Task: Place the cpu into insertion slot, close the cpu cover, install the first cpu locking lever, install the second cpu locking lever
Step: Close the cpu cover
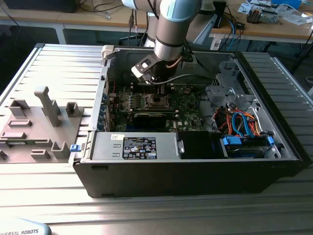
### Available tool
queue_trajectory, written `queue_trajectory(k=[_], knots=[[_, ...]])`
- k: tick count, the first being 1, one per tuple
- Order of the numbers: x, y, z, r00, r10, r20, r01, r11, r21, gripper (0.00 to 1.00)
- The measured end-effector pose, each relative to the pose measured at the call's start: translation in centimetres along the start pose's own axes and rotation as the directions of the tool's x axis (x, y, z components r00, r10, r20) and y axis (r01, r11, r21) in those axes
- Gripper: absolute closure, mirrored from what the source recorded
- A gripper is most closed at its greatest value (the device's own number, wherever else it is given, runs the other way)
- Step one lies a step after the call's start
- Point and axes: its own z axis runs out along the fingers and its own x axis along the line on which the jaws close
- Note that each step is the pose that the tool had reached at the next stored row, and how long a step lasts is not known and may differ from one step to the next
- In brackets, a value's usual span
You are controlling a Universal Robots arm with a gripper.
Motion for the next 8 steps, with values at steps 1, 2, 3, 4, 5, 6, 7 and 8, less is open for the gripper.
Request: queue_trajectory(k=[1, 2, 3, 4, 5, 6, 7, 8], knots=[[0.00, 0.22, -0.27, 1.0000, 0.000, 0.0005, 0.000, 1.0000, 0.0012, 0.89], [0.01, 0.30, -0.47, 1.0000, 0.000, 0.0006, 0.000, 1.0000, 0.0016, 0.89], [0.02, 0.36, -0.72, 1.0000, 0.000, 0.0004, 0.000, 1.0000, 0.0018, 0.89], [0.02, 0.38, -1.16, 1.0000, 0.000, 0.0008, 0.000, 1.0000, 0.0022, 0.89], [0.04, 0.35, -1.79, 1.0000, 0.000, 0.0007, 0.000, 1.0000, 0.0022, 0.89], [0.07, 0.28, -2.73, 1.0000, 0.000, 0.0007, 0.000, 1.0000, 0.0022, 0.89], [0.09, 0.23, -3.34, 1.0000, 0.000, 0.0007, 0.000, 1.0000, 0.0022, 0.89], [0.10, 0.20, -3.71, 1.0000, 0.000, 0.0007, 0.000, 1.0000, 0.0022, 0.89]])
